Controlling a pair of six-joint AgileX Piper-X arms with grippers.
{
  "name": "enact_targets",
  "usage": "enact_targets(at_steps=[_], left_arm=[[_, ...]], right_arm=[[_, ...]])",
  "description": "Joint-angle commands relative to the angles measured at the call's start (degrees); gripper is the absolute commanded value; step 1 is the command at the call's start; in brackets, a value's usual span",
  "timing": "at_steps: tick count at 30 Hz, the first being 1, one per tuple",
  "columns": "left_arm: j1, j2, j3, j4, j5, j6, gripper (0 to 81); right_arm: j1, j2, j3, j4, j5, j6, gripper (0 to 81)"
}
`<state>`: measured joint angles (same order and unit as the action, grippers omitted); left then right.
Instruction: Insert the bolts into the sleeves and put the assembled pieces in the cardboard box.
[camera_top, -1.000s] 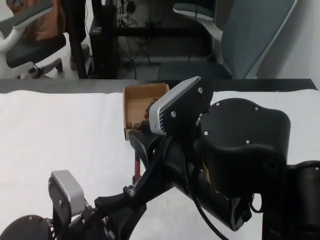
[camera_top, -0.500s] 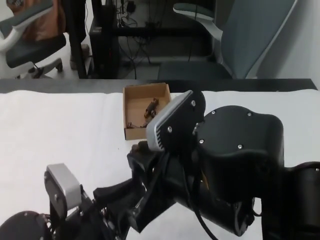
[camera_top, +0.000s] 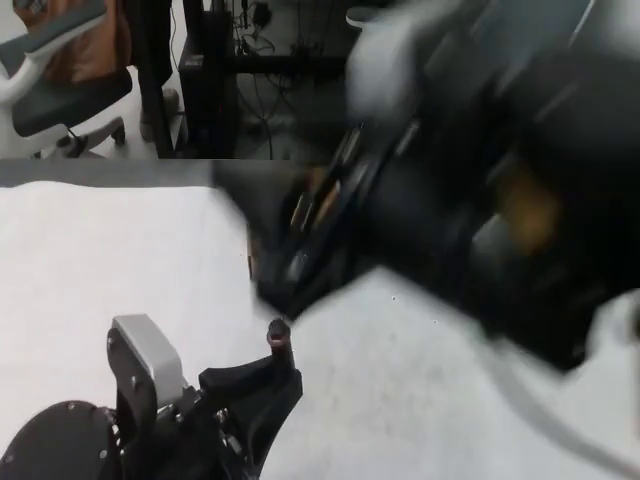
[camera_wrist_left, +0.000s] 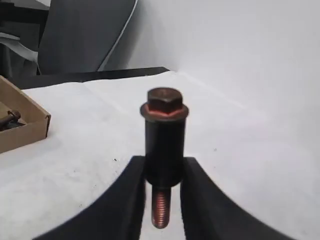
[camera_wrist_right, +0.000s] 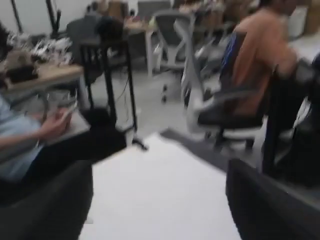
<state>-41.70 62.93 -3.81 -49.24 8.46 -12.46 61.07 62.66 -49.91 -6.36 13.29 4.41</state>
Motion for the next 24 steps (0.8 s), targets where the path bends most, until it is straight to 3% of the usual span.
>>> enact_targets(at_steps=[1,6,12,15,24], left_arm=[[1.2,0.2,-3.9,5.2,-1.0,0.5,1.8],[7.9,2.7,-15.4,18.3,4.7,6.4,1.8],[15.3,12.5,-34.1,28.2,11.2,6.6,1.8],[17.8,19.1,-43.3,35.7,11.2,9.6,1.8],[20.5,41.1,-66.0,57.4,8.2,12.1,1.8]], right_arm=[[0.0,-6.8,-2.7,3.2,7.5,-5.3,70.0],[0.0,-14.4,-2.6,23.8,16.5,-2.3,70.0],[0.0,-15.3,-2.6,49.5,12.4,13.2,70.0],[0.0,-15.3,-2.6,55.2,11.1,18.0,70.0],[0.0,-15.3,-2.6,56.9,10.8,18.0,70.0]])
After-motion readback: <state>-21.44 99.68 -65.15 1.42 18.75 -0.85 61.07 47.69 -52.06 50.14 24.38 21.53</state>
